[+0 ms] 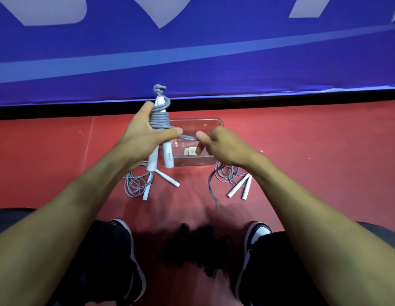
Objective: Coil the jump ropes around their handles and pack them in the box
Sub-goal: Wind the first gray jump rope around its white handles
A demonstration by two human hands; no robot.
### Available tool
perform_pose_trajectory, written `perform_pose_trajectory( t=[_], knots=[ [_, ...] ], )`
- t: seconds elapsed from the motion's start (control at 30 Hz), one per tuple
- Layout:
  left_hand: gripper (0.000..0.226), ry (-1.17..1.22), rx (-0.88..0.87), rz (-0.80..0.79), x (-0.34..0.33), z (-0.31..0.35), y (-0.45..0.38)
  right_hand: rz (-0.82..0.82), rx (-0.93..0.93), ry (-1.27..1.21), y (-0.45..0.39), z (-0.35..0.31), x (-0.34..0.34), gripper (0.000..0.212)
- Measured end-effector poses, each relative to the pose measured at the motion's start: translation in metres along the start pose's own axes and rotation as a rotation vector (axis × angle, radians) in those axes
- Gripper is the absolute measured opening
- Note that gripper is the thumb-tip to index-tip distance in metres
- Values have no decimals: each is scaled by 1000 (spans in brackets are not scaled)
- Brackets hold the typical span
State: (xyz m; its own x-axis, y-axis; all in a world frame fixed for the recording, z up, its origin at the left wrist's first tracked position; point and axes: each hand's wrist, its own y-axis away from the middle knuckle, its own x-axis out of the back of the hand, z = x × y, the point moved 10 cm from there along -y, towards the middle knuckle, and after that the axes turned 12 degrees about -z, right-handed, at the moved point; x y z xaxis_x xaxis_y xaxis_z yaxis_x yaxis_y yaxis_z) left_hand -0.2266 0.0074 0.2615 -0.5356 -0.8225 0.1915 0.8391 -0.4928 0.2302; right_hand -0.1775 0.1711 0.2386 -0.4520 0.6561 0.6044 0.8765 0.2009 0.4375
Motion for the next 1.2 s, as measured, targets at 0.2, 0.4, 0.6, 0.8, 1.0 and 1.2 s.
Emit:
perform_pose_trajectory(
  t=[0.2, 0.4, 0.6, 0.8, 1.0, 1.2],
  knots=[
    [48, 142, -1, -49, -4, -3, 0, 44, 72, -31, -1, -8, 8, 34],
    [41, 152, 4, -92, -10, 1, 1, 22, 106, -12, -1, -11, 4, 32],
    [41, 347, 79, -234, -29, -3, 0, 47, 93, 6, 0, -14, 5, 26],
    [19, 294, 96, -250, -36, -6, 2, -22, 60, 4, 0, -7, -1, 33],
    [6, 155, 29, -151, -26, 6, 3, -84, 136, 8, -1, -19, -9, 30],
    [12, 159, 46, -146, -27, 5, 2, -82, 177, -53, 1, -26, -11, 40]
  ],
)
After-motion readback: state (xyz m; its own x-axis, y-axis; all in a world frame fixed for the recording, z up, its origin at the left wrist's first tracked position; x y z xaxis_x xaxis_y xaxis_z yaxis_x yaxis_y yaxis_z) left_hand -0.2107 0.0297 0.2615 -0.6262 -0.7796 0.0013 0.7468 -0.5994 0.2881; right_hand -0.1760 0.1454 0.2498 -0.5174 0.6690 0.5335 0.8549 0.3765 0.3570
